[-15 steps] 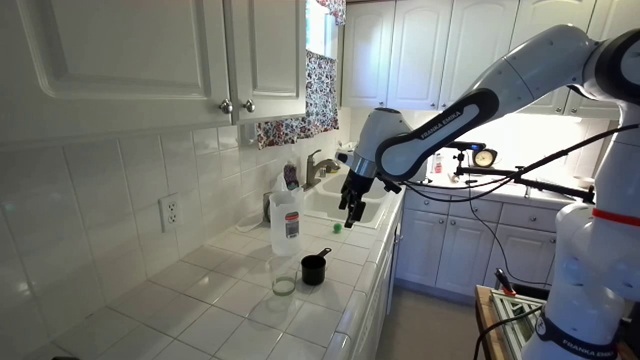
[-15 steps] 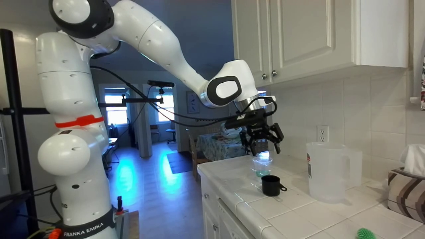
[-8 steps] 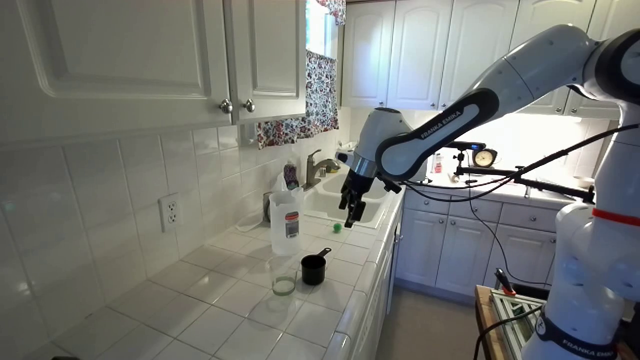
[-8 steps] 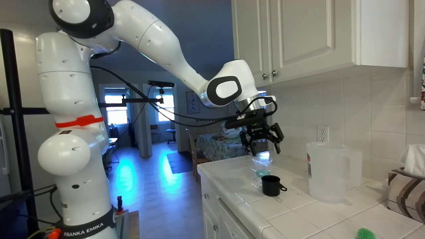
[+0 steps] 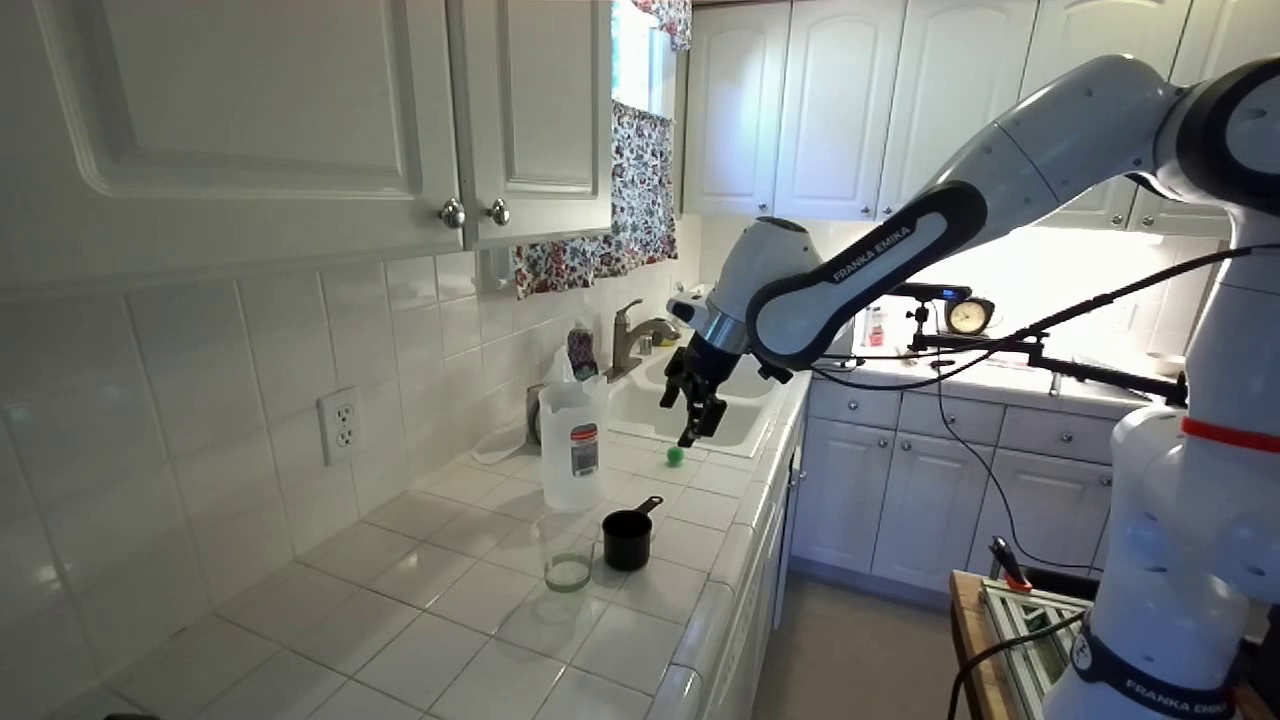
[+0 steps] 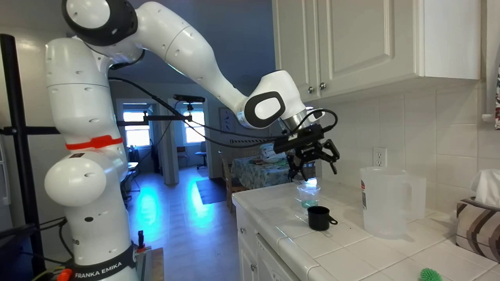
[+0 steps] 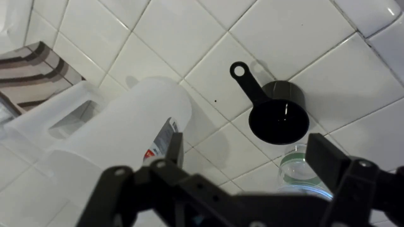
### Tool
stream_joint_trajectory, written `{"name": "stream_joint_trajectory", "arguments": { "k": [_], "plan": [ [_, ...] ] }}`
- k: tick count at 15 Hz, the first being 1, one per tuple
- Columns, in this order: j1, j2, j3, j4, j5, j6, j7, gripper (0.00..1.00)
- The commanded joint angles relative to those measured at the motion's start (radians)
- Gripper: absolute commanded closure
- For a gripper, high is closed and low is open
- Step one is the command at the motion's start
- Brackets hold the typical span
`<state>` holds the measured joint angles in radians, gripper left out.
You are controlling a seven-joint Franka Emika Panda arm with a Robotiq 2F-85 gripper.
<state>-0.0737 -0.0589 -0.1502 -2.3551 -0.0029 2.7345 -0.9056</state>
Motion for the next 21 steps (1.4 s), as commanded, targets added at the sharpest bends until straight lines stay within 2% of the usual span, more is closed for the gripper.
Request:
{"name": "stream_joint_trajectory", "arguments": {
  "k": [1, 4, 11, 21],
  "plan": [
    [0.051, 0.029, -0.022, 0.010, 0.176, 0.028, -0.260, 0.00],
    [0.043, 0.057, -0.022, 0.040, 0.315, -0.057, -0.460, 0.00],
    [-0.053, 0.155, -0.009, 0.121, 0.161, -0.138, -0.488, 0.00],
    [-0.083, 0.290, 0.079, 0.212, 0.142, -0.151, -0.613, 0.00]
  ]
}}
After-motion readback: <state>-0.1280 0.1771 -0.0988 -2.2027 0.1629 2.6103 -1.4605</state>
